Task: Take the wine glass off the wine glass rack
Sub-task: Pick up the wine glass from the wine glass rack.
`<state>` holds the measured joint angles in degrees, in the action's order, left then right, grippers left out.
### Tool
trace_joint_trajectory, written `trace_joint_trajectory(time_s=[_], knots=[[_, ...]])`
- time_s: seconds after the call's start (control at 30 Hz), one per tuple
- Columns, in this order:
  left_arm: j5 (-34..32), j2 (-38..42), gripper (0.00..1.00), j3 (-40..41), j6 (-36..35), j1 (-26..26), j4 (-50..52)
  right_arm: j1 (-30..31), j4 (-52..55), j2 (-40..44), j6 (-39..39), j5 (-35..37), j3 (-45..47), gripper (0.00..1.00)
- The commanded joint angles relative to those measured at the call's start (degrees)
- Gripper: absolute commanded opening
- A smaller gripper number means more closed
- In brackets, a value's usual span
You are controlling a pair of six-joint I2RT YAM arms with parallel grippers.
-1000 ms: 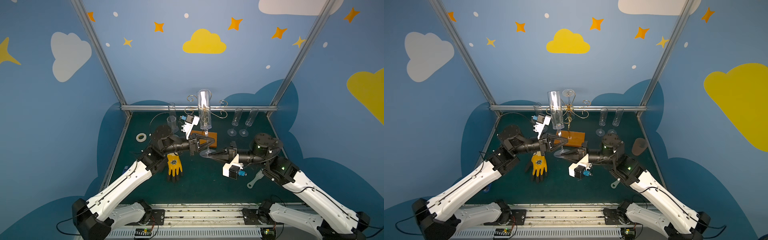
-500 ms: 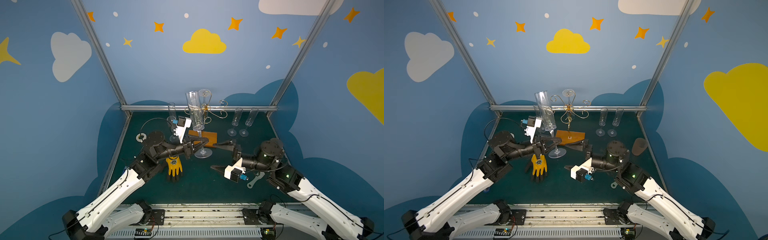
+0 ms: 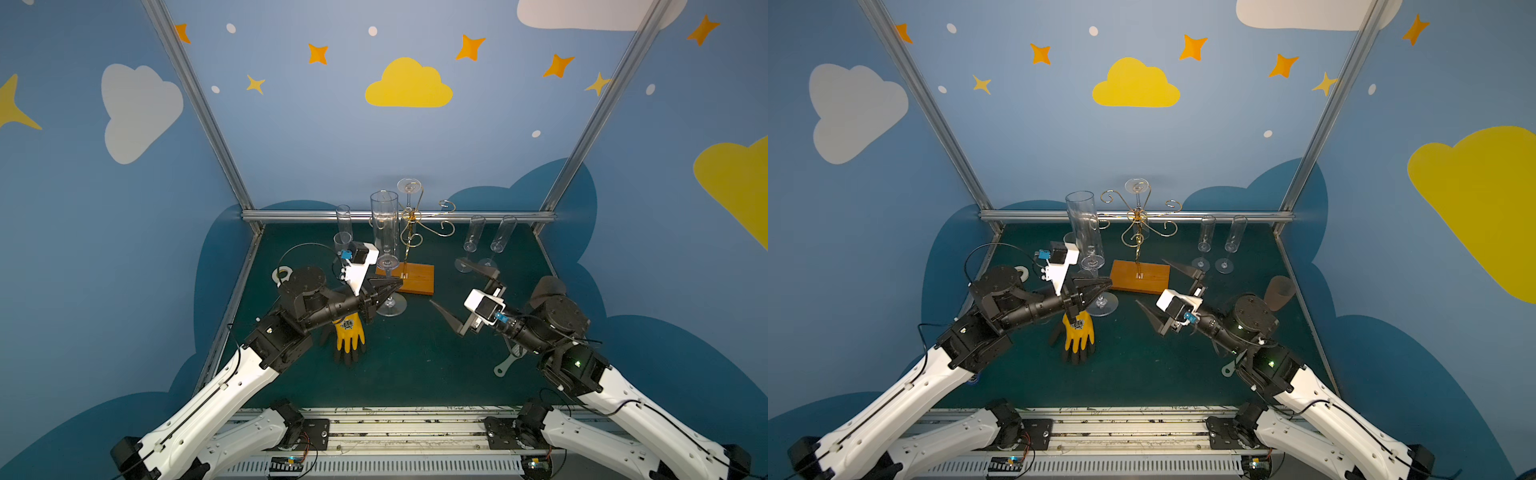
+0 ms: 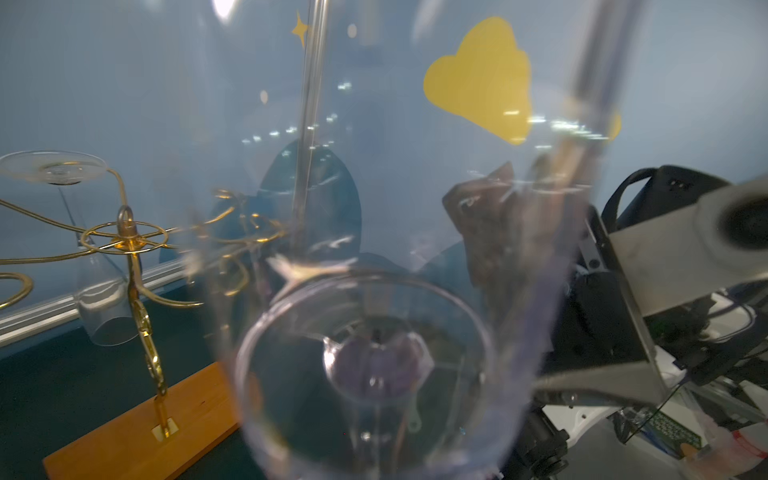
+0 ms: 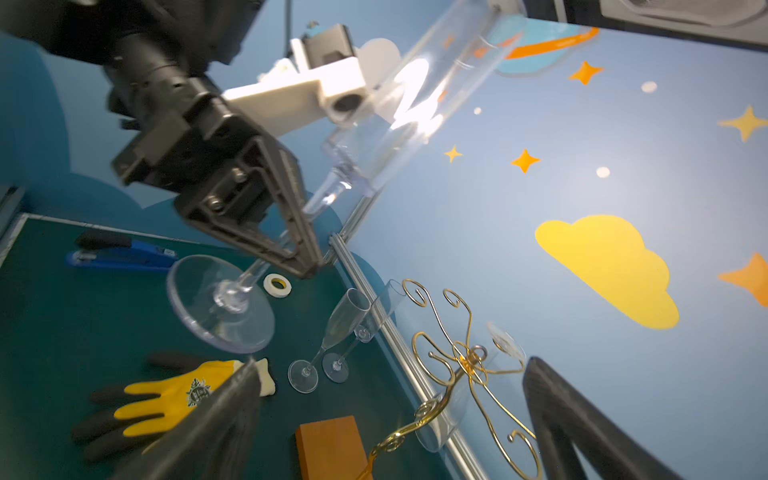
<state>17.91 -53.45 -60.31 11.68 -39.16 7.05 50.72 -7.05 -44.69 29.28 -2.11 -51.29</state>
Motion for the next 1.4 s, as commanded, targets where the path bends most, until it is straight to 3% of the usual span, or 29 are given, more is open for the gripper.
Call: trace_joint_trajectory(time_s=[0.0,0.07,0.23,0.77,1.03,1.37], knots=[[-2.67,1.92,0.02,-1.79,-7.03,-0.15,4.0,-0.3,-0.33,-1.2,-18.3,17.89,-3.78,0.97],[-3.43,2.28,0.02,-1.74,-8.26,-0.3,5.24,-1.89,4.58,-1.89,-22.7,20.68,-6.62,0.97],[-4.11,1.92,0.02,-1.64,-11.51,-1.77,6.26,-6.27,8.66,-2.12,-28.86,11.59,-8.66,0.97],[-11.43,-2.72,0.02,-3.47,-17.69,-10.32,7.63,-11.76,13.84,-3.89,-37.77,-4.38,-12.4,0.97],[-12.07,-2.68,0.02,-2.88,-17.97,-11.25,7.08,-15.64,16.65,-8.61,-42.74,-22.7,-19.14,0.97],[-14.33,-3.27,0.02,-3.21,-19.91,-12.82,8.75,-16.51,16.03,-10.85,-45.85,-26.38,-20.22,0.95]])
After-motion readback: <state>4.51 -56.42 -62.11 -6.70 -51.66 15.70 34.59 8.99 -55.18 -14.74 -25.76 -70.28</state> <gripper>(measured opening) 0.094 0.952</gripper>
